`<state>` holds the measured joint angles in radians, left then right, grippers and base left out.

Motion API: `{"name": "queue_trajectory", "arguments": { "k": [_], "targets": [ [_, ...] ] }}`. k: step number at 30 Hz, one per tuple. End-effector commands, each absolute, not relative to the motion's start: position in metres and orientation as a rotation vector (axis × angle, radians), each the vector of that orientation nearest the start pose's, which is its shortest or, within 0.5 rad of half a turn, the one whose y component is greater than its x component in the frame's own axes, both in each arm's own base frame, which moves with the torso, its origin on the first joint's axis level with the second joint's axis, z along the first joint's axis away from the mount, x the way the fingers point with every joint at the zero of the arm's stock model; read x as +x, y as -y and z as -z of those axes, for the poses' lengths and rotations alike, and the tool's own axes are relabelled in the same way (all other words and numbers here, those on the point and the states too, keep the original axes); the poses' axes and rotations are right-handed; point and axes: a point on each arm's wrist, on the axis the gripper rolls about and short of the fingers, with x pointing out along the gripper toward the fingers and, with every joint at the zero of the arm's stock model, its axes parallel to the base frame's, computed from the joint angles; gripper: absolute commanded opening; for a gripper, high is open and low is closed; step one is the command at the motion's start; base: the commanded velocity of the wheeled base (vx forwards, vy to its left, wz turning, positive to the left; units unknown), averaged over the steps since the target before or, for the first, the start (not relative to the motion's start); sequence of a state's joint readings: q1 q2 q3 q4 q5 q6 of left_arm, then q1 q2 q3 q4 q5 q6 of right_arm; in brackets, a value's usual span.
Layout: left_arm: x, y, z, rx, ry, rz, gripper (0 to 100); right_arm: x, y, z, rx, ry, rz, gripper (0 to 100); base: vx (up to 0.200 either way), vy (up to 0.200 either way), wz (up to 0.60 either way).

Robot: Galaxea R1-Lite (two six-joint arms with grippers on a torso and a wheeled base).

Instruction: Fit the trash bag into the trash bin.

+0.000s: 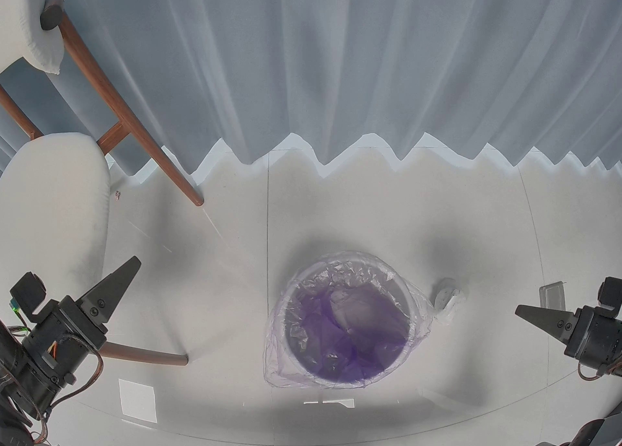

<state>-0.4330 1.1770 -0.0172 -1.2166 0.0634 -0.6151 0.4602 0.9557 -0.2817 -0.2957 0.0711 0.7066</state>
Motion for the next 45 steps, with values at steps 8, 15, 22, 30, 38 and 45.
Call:
{"name": "queue_trajectory", "arguments": {
  "k": [8,15,22,30,38,45],
  "targets": [
    [0.113,0.046,-0.151,-0.624,-0.049,0.346,100,0.098,-0.052,-0.151,0.572,-0.588,-0.382,100,0.0,0.0,0.0],
    [0.113,0.046,-0.15,-0.65,-0.071,0.381,100,0.104,-0.055,-0.15,0.566,-0.616,-0.389,100,0.0,0.0,0.0],
    [0.113,0.046,-0.15,-0.652,-0.088,0.43,100,0.113,-0.063,-0.155,0.563,-0.639,-0.416,100,-0.2,0.0,0.0],
    [0.113,0.045,-0.15,-0.648,-0.085,0.419,100,0.131,-0.076,-0.154,0.554,-0.693,-0.42,100,-0.05,0.0,0.0],
    [0.113,0.044,-0.15,-0.645,-0.082,0.412,100,0.165,-0.109,-0.16,0.637,-0.782,-0.41,100,0.0,0.0,0.0],
    [0.114,0.041,-0.151,-0.646,-0.068,0.385,100,0.208,-0.138,-0.107,0.657,-0.956,-0.162,100,0.0,0.0,0.0]
  ]
}}
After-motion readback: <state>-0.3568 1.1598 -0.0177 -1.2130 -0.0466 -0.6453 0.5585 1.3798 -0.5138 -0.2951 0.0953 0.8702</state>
